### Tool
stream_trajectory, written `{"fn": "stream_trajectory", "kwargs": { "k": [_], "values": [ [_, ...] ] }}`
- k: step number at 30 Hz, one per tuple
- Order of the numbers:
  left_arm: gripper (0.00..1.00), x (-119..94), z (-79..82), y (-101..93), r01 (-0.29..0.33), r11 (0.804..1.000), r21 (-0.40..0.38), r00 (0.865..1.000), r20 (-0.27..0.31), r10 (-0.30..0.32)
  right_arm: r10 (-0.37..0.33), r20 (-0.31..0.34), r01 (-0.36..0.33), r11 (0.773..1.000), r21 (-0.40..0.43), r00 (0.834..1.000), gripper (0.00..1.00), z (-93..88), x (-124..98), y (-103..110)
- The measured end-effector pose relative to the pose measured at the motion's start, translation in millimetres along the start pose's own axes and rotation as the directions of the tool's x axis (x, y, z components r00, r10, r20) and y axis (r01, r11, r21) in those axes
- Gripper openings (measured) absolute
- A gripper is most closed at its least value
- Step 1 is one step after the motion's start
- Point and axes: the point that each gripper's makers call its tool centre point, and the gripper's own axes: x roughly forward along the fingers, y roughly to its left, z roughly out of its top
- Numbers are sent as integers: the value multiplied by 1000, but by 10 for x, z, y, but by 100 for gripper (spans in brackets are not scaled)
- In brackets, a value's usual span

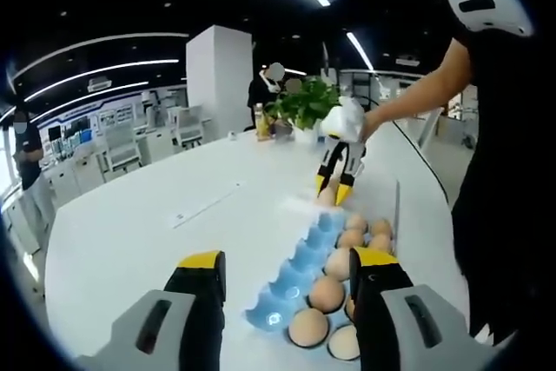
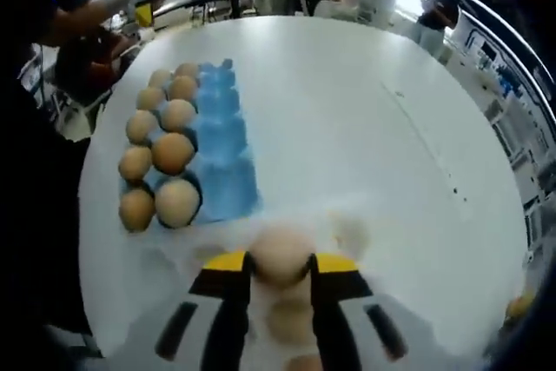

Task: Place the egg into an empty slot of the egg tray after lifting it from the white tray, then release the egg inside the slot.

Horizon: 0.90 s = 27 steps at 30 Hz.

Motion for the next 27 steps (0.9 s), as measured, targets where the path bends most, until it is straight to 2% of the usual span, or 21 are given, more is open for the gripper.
{"fn": "stream_trajectory", "kwargs": {
  "k": [9,12,13,15,16,17,19,20,22,24,26,27],
  "values": [
    [57,-5,21,-3,-1,1000,1,1000,9,1,41,-48,-41,999,-1,998,28,5,30,-1],
    [57,-4,25,9,-2,1000,-1,1000,13,2,43,-65,-40,998,53,997,27,-5,31,-21],
    [57,-3,23,10,-2,1000,0,1000,12,2,31,-72,-23,995,99,997,27,-11,28,-24],
    [57,-3,30,9,-2,1000,1,1000,15,2,12,-81,-6,997,74,997,26,-4,28,-16],
    [57,-3,32,5,-2,1000,-1,1000,17,2,-9,-86,17,996,91,996,26,-11,25,-19],
    [57,-5,32,3,-2,1000,0,1000,17,2,-31,-71,36,997,67,997,26,-11,15,-11],
    [57,-10,32,4,-4,1000,-1,1000,21,4,-54,-8,54,995,84,999,25,1,-11,-23],
    [57,-12,30,4,-5,1000,-4,1000,22,5,-56,20,55,996,64,998,25,12,-37,-30],
    [57,-18,23,4,-5,1000,-4,1000,21,5,-64,67,54,990,134,996,25,19,-93,-36],
    [57,-31,22,6,-5,1000,-6,1000,23,5,-75,110,64,992,107,991,25,63,-160,-36],
    [57,-43,13,21,-9,1000,-7,1000,21,9,-77,181,51,988,144,980,25,176,-281,-27],
    [57,-46,4,33,-11,1000,-7,1000,18,11,-78,175,54,989,136,982,25,171,-311,-27]
  ]
}}
